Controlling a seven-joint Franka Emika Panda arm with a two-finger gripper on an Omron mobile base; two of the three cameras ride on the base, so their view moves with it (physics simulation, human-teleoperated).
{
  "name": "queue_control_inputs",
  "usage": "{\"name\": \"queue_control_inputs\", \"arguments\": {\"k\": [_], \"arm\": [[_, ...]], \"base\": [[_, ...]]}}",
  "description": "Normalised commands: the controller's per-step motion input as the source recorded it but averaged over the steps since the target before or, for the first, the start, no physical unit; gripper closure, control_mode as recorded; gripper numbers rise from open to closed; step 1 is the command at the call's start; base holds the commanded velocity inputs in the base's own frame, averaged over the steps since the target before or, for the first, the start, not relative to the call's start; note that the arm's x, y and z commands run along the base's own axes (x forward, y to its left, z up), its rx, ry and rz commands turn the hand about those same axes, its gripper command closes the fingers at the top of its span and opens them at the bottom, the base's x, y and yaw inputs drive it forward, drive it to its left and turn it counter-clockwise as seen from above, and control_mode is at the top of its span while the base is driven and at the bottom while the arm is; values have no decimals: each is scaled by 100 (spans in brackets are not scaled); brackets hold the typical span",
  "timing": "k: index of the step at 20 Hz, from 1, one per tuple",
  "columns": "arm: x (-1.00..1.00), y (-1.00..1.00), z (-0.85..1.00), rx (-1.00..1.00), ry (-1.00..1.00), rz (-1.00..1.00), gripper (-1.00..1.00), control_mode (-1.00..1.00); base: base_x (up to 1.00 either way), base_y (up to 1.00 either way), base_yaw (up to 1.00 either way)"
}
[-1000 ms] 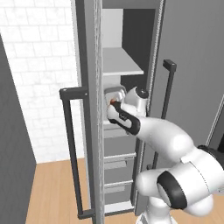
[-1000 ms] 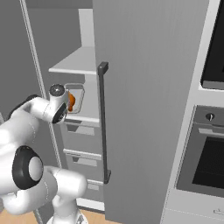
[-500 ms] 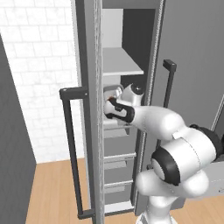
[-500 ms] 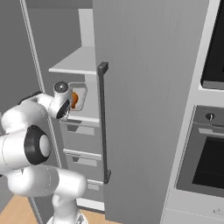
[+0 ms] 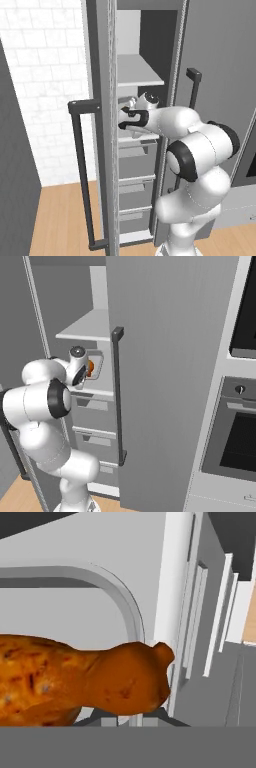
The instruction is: Take the meat container that has the chicken drumstick and place it on the second highest rack of the freezer. Then take the vegetable container that has the eggplant and cucumber and place it on the highest rack of the freezer.
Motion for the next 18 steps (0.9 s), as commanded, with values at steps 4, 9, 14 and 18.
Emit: {"name": "queue_control_inputs", "arguments": {"k": [4,9,14,18], "arm": [[38,4,-24,0,0,0,100,-100],[48,11,-22,0,0,0,100,-100],[54,11,-6,-1,0,0,-100,-100],[4,3,0,-7,-1,0,-100,-100]], "base": [[0,0,0],[0,0,0],[0,0,0],[0,0,0]]}}
